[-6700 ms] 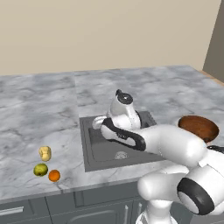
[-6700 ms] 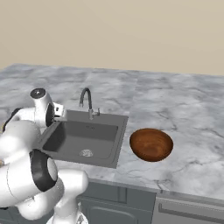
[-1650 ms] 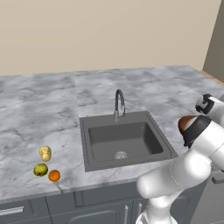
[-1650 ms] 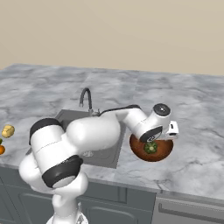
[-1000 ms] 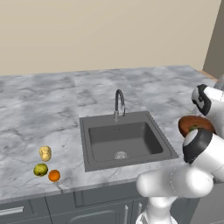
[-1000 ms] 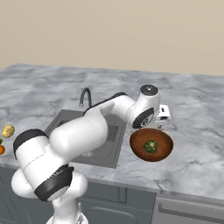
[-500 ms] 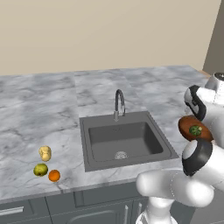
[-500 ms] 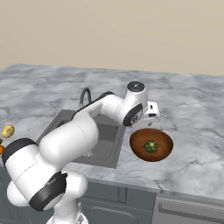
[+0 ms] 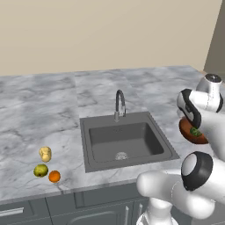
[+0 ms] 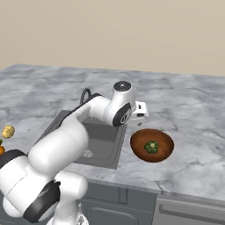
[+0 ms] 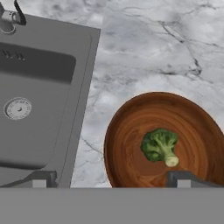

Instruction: There is a mixed pile of frozen fruits and vegetables on the counter. Locate all the frozen vegetables and place the items in a bowl on the counter. Take all the frozen fruits and defrost them in a running sink.

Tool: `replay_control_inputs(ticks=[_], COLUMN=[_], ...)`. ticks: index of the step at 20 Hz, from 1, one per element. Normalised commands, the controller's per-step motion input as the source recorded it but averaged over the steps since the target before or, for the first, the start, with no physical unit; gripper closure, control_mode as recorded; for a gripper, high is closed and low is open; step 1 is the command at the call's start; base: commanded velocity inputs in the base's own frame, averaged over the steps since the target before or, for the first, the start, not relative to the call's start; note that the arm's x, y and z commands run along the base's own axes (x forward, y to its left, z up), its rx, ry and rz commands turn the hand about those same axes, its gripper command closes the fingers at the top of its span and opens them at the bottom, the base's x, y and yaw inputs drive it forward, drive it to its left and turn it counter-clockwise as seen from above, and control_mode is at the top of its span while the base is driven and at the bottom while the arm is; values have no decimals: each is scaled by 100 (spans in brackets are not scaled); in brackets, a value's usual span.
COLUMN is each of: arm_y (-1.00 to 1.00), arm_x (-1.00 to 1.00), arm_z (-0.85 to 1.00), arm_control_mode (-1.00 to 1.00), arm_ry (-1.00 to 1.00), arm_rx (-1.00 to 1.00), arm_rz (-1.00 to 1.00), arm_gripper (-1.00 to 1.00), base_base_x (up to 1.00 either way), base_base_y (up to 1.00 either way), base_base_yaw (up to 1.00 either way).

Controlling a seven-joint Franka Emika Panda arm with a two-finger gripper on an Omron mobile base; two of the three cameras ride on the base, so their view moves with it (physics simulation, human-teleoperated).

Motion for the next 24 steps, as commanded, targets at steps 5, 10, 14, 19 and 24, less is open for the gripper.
replay_control_inputs(ticks=[5, 10, 14, 19, 24], arm_y=[47, 47, 45, 46, 45], arm_x=[-11, -4, -9, -3, 0], arm_z=[0, 0, 0, 0, 0], arm_control_mode=[-100, -100, -100, -100, -100], arm_ry=[0, 0, 0, 0, 0], arm_rx=[0, 0, 0, 0, 0], arm_rz=[0, 0, 0, 0, 0], arm_gripper=[-100, -100, -100, -100, -100], base_base_x=[0, 0, 0, 0, 0], base_base_y=[0, 0, 0, 0, 0], base_base_yaw=[0, 0, 0, 0, 0])
